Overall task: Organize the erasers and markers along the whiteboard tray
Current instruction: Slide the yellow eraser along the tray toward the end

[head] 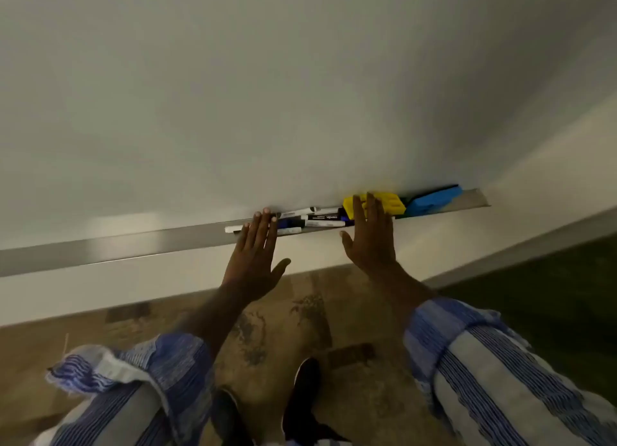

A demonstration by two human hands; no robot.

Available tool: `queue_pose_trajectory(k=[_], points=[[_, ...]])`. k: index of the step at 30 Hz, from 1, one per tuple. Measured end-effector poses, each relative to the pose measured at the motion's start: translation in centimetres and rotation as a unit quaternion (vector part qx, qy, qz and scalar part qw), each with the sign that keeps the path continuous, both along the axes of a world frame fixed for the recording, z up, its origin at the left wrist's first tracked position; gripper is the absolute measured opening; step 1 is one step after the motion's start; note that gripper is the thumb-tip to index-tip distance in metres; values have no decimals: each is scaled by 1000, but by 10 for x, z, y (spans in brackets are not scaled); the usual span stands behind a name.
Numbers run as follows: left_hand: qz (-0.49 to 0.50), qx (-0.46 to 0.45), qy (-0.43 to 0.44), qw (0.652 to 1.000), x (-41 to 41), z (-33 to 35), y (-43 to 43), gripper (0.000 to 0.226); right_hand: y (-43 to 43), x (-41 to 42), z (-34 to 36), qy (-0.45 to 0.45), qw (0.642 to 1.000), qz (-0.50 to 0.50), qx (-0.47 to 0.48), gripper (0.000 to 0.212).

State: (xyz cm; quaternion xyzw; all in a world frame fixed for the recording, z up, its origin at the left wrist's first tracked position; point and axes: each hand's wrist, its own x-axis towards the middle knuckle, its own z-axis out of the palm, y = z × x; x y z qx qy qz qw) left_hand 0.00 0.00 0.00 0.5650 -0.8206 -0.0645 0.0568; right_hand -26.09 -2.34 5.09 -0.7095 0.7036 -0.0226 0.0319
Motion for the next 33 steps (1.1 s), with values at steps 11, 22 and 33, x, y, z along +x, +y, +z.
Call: queue_pose_trajectory(k=[11, 22, 33], points=[[26, 59, -43, 997, -8, -18, -2, 88, -28, -32, -12, -17, 1000, 14, 7, 39], [32, 64, 55, 996, -17, 3, -11, 86, -25, -25, 1, -19, 998, 42, -41, 36], [-54, 3, 345, 937, 25, 106, -23, 61, 13, 109, 49, -58, 954, 202, -215, 26]])
